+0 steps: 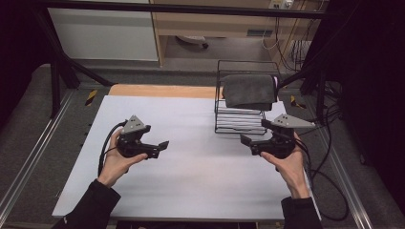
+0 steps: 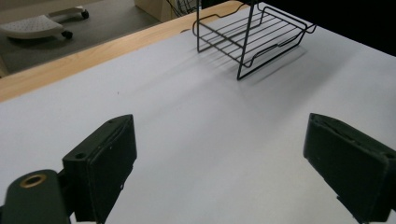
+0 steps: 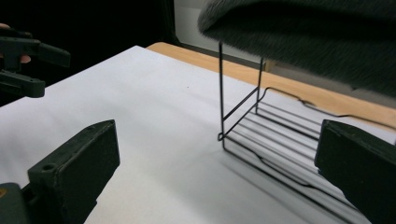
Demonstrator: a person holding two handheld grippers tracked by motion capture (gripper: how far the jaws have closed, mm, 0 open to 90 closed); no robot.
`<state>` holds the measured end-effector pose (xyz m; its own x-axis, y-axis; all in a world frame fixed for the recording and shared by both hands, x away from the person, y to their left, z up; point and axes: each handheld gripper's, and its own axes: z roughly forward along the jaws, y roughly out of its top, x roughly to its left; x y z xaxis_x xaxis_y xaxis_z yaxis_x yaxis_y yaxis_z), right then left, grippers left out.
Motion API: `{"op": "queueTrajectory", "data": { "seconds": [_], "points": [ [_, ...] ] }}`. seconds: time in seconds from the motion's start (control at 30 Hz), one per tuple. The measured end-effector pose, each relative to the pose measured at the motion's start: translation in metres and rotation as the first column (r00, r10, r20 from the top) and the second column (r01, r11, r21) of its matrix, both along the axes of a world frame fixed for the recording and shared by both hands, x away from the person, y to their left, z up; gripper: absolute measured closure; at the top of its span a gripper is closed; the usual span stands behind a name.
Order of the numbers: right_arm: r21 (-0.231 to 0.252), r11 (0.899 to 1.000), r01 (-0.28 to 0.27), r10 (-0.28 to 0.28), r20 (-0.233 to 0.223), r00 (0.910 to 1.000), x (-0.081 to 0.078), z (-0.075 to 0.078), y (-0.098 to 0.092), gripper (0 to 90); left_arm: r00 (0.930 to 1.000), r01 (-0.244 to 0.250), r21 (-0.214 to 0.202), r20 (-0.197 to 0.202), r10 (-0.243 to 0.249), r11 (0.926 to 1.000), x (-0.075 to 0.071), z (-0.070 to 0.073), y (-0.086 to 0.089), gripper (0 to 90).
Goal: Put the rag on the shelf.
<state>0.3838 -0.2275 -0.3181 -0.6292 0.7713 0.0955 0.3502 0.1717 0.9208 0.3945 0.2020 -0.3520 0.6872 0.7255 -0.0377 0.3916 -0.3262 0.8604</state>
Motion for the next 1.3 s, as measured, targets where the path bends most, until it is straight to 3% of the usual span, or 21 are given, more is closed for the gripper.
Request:
{"op": "queueTrajectory", "data": {
  "seconds": [0.23, 0.57, 0.7, 0.83, 1.0, 1.3],
  "points": [
    [0.021, 0.999, -0.037, 0.037, -0.034, 0.9987, -0.004, -0.022, 0.003, 0.6, 0.9997, -0.023, -0.026, -0.009, 0.022, 0.9994, -0.013, -0.019, 0.023, 10.3],
    [0.028, 0.997, -0.074, 0.076, -0.096, 0.9924, -0.011, -0.063, -0.006, 0.6, 0.9994, -0.019, -0.015, -0.031, 0.019, 0.9997, -0.025, -0.049, 0.045, 10.5],
    [0.014, 0.994, -0.105, 0.106, -0.124, 0.9866, -0.014, -0.080, -0.008, 0.6, 0.9989, -0.023, 0.018, -0.042, 0.024, 0.9996, -0.028, -0.060, 0.052, 10.5],
    [-0.014, 0.994, -0.110, 0.107, -0.143, 0.9839, -0.017, -0.093, -0.012, 0.6, 0.9982, -0.021, 0.028, -0.055, 0.022, 0.9994, -0.033, -0.070, 0.059, 10.5],
    [-0.016, 0.994, -0.107, 0.102, -0.176, 0.9790, -0.020, -0.110, -0.020, 0.7, 0.9971, -0.026, 0.041, -0.071, 0.029, 0.9988, -0.037, -0.082, 0.069, 10.4],
    [-0.024, 0.994, -0.111, 0.104, -0.196, 0.9751, -0.027, -0.129, -0.031, 0.7, 0.9948, -0.021, 0.066, -0.099, 0.027, 0.9976, -0.042, -0.095, 0.078, 8.8]
  ]
}}
